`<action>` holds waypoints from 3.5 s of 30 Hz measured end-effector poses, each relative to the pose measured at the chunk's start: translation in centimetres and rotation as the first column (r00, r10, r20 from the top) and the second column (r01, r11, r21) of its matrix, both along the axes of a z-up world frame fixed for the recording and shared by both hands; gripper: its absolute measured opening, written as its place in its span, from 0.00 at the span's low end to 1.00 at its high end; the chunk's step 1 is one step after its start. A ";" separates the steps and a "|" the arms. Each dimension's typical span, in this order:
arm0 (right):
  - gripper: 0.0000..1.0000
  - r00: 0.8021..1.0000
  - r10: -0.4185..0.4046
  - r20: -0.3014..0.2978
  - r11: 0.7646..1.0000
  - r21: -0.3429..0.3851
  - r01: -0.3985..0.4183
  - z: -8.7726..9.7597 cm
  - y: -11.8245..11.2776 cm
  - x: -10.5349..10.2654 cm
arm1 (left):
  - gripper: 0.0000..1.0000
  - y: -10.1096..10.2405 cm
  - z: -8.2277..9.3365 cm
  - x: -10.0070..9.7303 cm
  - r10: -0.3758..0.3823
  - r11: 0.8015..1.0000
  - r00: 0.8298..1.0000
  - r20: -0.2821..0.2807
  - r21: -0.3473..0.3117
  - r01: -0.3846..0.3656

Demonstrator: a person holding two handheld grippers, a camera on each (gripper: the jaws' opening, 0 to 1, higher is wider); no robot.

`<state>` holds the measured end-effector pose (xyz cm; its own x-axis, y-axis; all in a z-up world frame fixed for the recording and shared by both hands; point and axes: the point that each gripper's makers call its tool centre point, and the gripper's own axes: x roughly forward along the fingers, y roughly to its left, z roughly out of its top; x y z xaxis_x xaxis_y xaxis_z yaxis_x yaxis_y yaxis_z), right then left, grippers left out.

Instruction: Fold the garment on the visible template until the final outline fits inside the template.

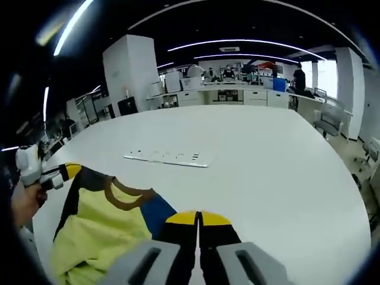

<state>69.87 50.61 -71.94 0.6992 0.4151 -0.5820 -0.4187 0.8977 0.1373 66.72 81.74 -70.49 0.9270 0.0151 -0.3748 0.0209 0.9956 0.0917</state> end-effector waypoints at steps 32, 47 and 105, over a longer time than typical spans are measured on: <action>0.67 0.963 0.248 -0.104 0.968 0.009 -0.249 1.6 4.1 -8.7 | 0.82 -0.7 0.9 -6.7 -0.187 0.981 0.981 -0.050 -0.050 0.185; 0.64 0.906 0.398 -0.146 0.914 -0.024 -0.406 0.3 5.0 -16.4 | 0.94 -1.8 0.0 -13.1 -0.308 0.951 0.946 -0.096 -0.032 0.307; 0.00 0.969 0.243 0.042 0.937 -0.267 -0.223 1.8 -0.9 -16.1 | 0.00 -2.7 -2.5 -20.1 -0.406 0.914 0.887 -0.220 -0.085 0.397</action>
